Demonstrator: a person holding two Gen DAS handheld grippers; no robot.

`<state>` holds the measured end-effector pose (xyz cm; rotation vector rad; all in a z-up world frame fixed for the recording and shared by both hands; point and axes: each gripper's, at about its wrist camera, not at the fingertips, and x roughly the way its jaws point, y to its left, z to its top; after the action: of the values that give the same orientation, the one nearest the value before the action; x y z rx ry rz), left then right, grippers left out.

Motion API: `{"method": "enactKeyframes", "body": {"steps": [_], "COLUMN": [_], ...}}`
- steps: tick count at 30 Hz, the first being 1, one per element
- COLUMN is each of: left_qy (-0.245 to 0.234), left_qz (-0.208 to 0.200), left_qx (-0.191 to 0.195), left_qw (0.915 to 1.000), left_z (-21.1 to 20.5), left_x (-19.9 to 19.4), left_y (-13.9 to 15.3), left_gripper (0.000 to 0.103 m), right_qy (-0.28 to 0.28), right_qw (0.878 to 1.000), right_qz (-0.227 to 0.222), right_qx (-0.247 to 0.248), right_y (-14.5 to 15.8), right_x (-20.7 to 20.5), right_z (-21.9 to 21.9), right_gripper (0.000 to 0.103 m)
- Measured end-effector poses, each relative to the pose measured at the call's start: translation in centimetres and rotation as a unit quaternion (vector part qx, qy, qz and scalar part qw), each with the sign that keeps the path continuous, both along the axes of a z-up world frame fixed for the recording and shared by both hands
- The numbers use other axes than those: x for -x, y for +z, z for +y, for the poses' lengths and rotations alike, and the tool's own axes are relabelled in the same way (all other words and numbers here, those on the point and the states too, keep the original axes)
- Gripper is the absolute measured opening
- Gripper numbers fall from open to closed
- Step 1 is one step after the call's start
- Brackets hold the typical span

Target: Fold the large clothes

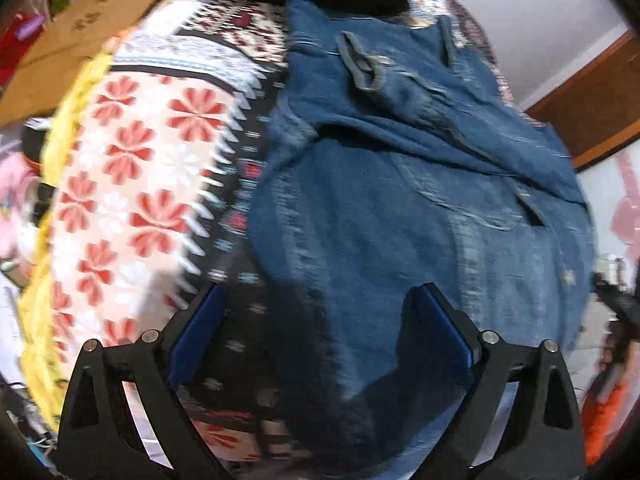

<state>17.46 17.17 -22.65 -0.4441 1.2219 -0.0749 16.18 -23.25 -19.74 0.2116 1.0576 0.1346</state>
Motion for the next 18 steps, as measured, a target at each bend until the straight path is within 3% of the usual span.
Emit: {"method": "enactKeyframes", "body": {"steps": [2, 4, 5, 6, 7, 8, 9, 11, 18], "left_qy": [-0.006, -0.010, -0.011, -0.009, -0.005, -0.004, -0.004, -0.011, -0.004], "left_qz": [-0.006, -0.011, -0.014, -0.016, -0.018, -0.021, -0.026, -0.036, -0.104], "left_qx": [0.022, 0.009, 0.011, 0.017, 0.023, 0.027, 0.033, 0.044, 0.065], "left_qw": [0.9997, 0.9998, 0.9998, 0.9997, 0.9996, 0.9994, 0.9991, 0.9983, 0.9925], "left_z": [-0.8, -1.7, -1.9, -2.0, -2.1, -2.1, -1.9, -1.6, 0.3], "left_x": [0.0, -0.2, -0.2, -0.3, -0.3, -0.5, -0.5, -0.7, -3.6], "left_y": [0.0, 0.0, 0.0, 0.1, 0.2, 0.4, 0.6, 1.4, 6.8], "left_gripper": [0.096, 0.093, 0.087, 0.081, 0.077, 0.064, 0.042, 0.012, 0.009], "right_qy": [0.000, 0.006, 0.010, 0.014, 0.020, 0.024, 0.028, 0.037, 0.051], "right_qw": [1.000, 1.000, 1.000, 0.999, 0.999, 0.998, 0.997, 0.996, 0.988], "right_qz": [-0.011, -0.021, -0.024, -0.028, -0.034, -0.045, -0.056, -0.071, -0.143], "right_qx": [-0.003, -0.009, -0.012, -0.018, -0.026, -0.033, -0.035, -0.040, -0.038], "right_y": [0.1, 0.4, 0.7, 1.1, 1.4, 2.0, 2.5, 3.6, 8.3], "right_x": [0.1, 0.1, 0.2, 0.2, 0.2, 0.2, 0.2, -0.2, -3.7], "right_z": [0.2, 0.6, 0.8, 1.0, 1.2, 1.4, 1.5, 1.9, 2.7], "right_gripper": [0.063, 0.047, 0.028, 0.016, 0.013, 0.011, 0.010, 0.009, 0.008]}}
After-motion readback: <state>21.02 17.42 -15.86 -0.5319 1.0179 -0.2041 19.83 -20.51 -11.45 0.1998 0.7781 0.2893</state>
